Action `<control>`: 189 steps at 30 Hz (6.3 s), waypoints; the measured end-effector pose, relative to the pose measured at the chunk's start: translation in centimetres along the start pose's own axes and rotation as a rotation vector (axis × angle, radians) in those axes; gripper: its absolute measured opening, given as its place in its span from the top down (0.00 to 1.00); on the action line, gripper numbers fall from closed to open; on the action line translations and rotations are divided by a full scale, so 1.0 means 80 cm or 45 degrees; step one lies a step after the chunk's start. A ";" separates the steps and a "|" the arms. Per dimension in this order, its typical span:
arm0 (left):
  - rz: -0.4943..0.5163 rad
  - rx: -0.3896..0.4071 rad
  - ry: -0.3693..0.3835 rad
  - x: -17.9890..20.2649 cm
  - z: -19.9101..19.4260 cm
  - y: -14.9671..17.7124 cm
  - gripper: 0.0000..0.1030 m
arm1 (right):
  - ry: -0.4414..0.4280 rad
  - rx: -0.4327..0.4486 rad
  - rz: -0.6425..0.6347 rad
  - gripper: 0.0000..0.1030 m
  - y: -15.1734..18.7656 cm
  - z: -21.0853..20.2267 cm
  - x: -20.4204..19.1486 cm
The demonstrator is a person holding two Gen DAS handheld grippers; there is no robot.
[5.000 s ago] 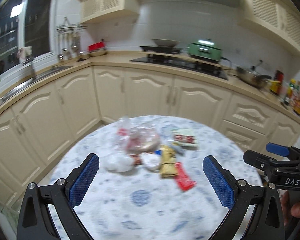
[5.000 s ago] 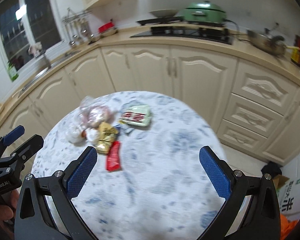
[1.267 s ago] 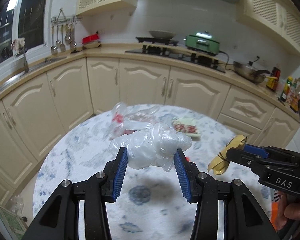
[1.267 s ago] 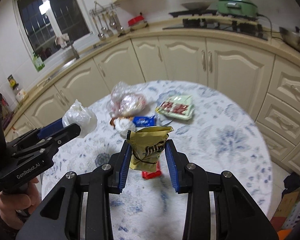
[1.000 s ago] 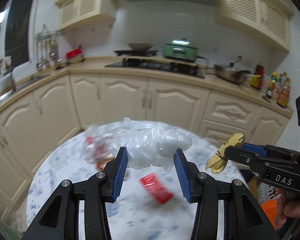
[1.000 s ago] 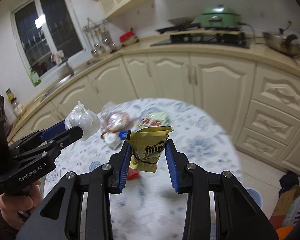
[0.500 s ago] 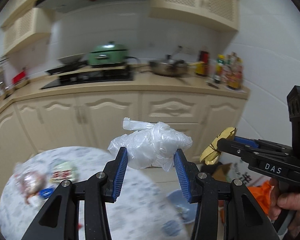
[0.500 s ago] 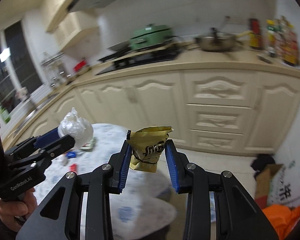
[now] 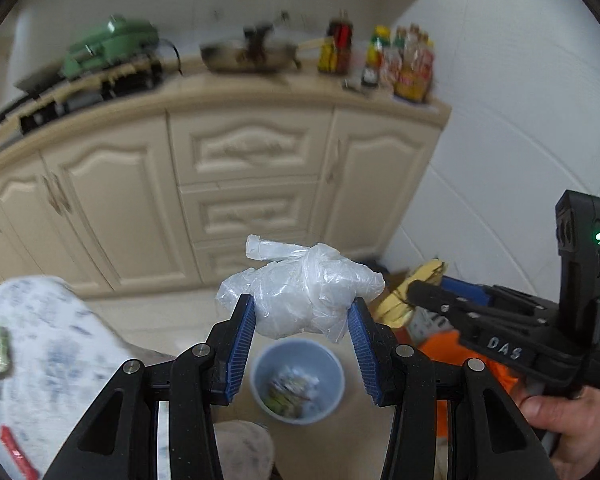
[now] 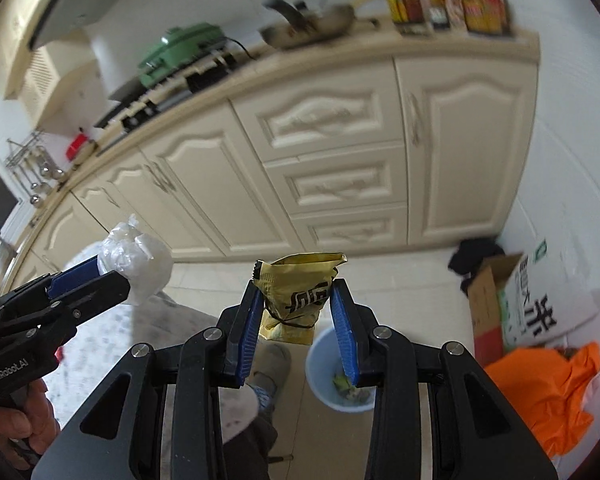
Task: Collect trash
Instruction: 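Carry the white bag and yellow snack bag to the blue bin and open both tools, then move both tools back over the table, then grasp the white knotted bag with the left tool while the right tool grasps the red wrapper, then carry the white bag and red wrapper to the blue bin and open both tools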
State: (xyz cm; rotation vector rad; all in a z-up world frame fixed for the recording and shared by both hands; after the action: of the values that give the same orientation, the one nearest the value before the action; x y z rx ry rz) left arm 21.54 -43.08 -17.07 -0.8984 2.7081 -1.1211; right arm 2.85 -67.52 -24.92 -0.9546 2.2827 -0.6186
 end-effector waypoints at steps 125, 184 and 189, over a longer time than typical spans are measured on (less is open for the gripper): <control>-0.740 0.069 -0.701 -0.379 -0.174 0.236 0.59 | -0.409 -0.298 -0.868 0.80 0.156 0.153 -0.494; -0.038 0.227 -0.176 -0.025 -0.118 0.053 0.69 | -0.059 0.158 -0.254 0.80 -0.003 -0.066 -0.110; 0.004 0.106 -0.096 -0.008 -0.049 0.025 0.69 | -0.005 0.076 -0.139 0.80 0.011 -0.032 -0.052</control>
State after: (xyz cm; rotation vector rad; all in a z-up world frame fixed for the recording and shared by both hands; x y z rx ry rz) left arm 20.03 -39.15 -15.62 -0.9041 2.5823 -1.1651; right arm 3.12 -63.38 -22.19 -1.0561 2.2073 -0.7261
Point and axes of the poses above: each gripper's, at about its wrist camera, not at the fingertips, and z roughly the way its jaws point, x to its right, y to its underside, the point moved 1 cm from there along z, roughly the way its jaws point
